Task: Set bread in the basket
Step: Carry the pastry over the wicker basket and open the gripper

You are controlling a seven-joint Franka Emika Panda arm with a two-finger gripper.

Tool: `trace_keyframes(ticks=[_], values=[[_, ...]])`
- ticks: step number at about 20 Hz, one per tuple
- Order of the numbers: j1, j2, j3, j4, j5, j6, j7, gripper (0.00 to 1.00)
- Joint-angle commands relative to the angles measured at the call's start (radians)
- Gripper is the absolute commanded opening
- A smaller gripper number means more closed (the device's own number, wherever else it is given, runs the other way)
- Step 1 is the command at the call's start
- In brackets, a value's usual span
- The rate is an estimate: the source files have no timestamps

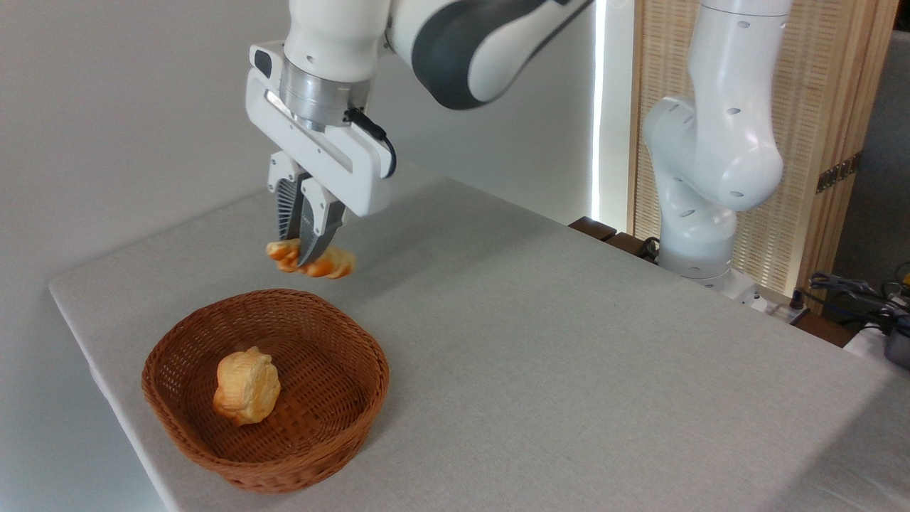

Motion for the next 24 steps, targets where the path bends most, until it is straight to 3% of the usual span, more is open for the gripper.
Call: trace_keyframes(ticks=[1, 3, 8, 24], values=[[0.0, 0.056, 0.037, 0.04, -0.1, 0.118, -0.03, 0.51], [0.0, 0.087, 0.04, 0.051, -0.103, 0.16, -0.037, 1.0], [0.0, 0.119, 0.04, 0.053, -0.106, 0.223, -0.037, 1.0], [-0.002, 0.142, 0.04, 0.057, -0.093, 0.217, -0.025, 1.0]])
